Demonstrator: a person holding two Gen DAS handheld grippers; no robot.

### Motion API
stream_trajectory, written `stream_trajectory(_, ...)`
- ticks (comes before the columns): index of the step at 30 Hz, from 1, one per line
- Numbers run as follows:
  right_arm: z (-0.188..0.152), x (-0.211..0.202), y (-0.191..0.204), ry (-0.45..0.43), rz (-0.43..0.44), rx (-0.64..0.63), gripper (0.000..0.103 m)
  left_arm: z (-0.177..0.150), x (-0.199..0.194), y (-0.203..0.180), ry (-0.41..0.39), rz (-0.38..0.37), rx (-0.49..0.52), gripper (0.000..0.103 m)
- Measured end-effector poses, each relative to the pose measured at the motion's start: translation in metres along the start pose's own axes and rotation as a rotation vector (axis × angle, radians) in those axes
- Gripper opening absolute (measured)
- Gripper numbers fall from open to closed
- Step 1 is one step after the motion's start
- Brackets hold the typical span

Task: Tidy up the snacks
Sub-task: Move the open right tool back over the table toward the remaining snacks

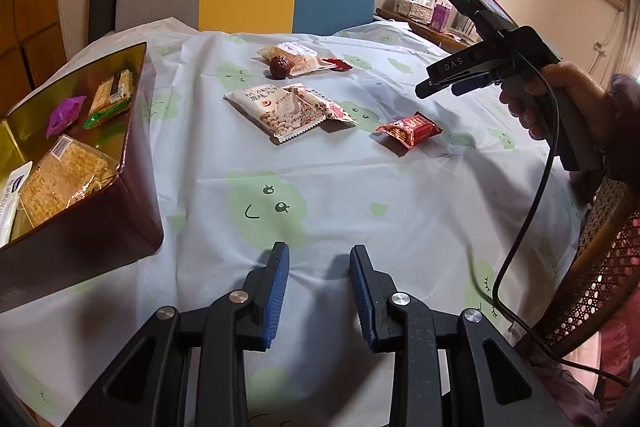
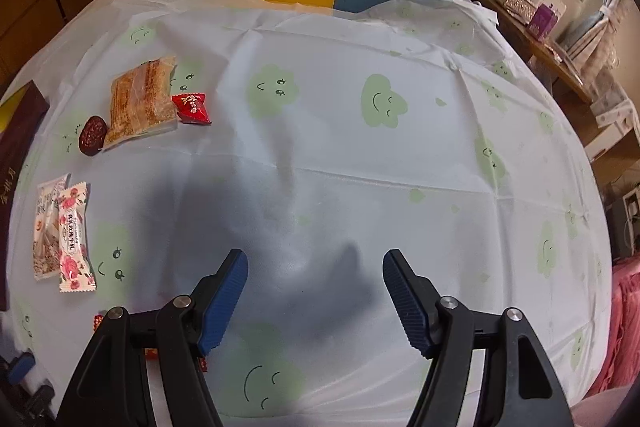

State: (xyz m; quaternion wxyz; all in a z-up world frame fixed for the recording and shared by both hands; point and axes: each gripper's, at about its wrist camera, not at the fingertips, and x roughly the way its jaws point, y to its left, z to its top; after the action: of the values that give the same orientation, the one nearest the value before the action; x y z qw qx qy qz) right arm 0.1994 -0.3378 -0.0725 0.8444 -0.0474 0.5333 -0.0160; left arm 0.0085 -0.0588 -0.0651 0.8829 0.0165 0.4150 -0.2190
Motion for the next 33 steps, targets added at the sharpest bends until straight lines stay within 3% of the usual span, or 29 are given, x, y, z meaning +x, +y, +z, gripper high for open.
stream_trajectory(8,0.010,-0.002,-0.003,-0.002,0.191,0.123,0.071,-0.002,-0.001,-0.001,-0.011,0.000,0.014,0.032)
stream_trajectory(13,0.019,0.002,0.021,-0.005,0.237,0.076,0.071,-0.003,-0.001,0.000,-0.014,-0.003,0.015,0.032)
stream_trajectory(19,0.034,0.001,0.046,-0.036,0.257,0.030,0.071,-0.003,-0.001,-0.001,-0.016,-0.002,0.026,0.033)
stream_trajectory(26,0.075,0.003,0.087,-0.103,0.240,-0.004,0.071,-0.003,-0.001,0.000,-0.021,-0.013,0.026,0.033)
stream_trajectory(33,0.114,0.030,0.117,-0.054,0.235,0.010,0.071,-0.004,-0.002,0.002,-0.018,-0.032,0.017,0.033)
